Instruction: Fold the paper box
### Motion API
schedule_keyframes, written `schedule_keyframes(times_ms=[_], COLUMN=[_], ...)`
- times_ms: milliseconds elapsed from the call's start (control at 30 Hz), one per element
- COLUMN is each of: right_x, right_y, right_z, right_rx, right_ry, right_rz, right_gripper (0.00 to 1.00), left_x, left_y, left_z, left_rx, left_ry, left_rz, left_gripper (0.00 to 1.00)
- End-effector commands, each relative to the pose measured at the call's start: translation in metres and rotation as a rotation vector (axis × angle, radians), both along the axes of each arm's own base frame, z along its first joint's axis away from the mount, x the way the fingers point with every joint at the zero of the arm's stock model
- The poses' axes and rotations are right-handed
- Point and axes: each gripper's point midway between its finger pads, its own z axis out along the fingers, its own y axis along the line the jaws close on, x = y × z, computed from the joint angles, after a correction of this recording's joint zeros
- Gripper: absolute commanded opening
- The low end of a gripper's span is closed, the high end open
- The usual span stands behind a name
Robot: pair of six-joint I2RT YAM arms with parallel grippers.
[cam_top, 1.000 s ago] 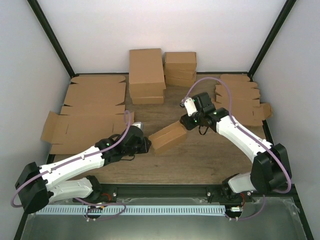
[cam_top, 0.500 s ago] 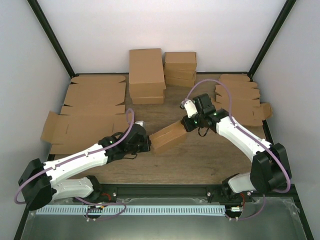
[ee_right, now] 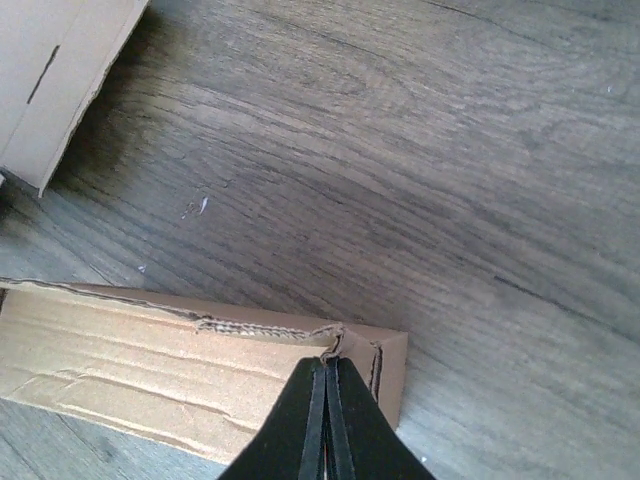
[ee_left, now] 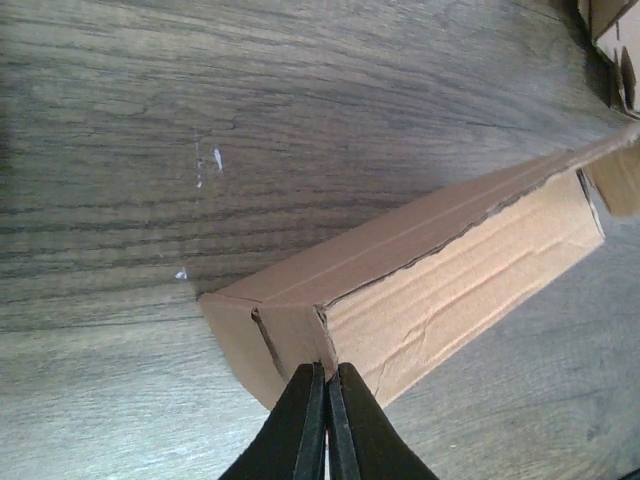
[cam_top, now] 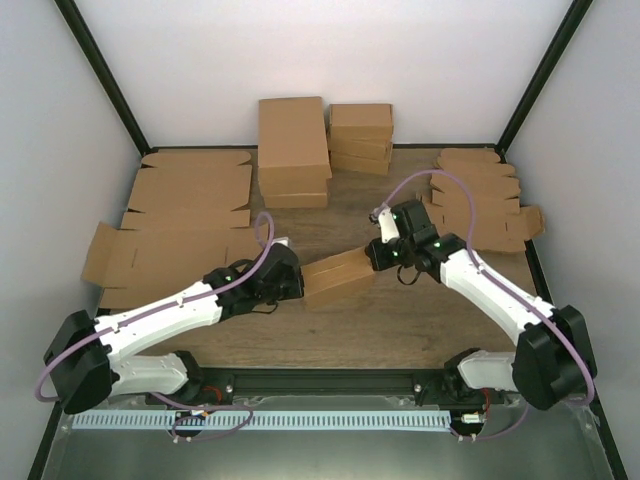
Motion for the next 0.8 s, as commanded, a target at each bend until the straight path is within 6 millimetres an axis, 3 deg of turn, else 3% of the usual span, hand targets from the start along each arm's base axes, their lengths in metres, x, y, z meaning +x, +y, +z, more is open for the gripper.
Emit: schedule_keyframes(times_ms=[0, 333, 767], right_x=[-0.015, -0.022, -0.024], right_y=[0.006, 0.007, 0.0], right_z=[0.002, -0.008, -0.018], right_rx=[0.056, 0.011, -0.071], right_ry=[0.02, 0.001, -0.025], right_rz=[-0.106, -0.165, -0.116], right_gripper=[0.01, 0.01, 0.01], left_x=[0.014, 0.011, -0.004], left_y=[-0.013, -0.009, 0.0], left_z=[0.02, 0.007, -0.008], left_rx=[-0.029, 0.012, 0.047], left_ry=[-0.051, -0.033, 0.012], left_rz=[0.005, -0.008, -0.047], left_gripper=[0.04, 0.04, 0.04])
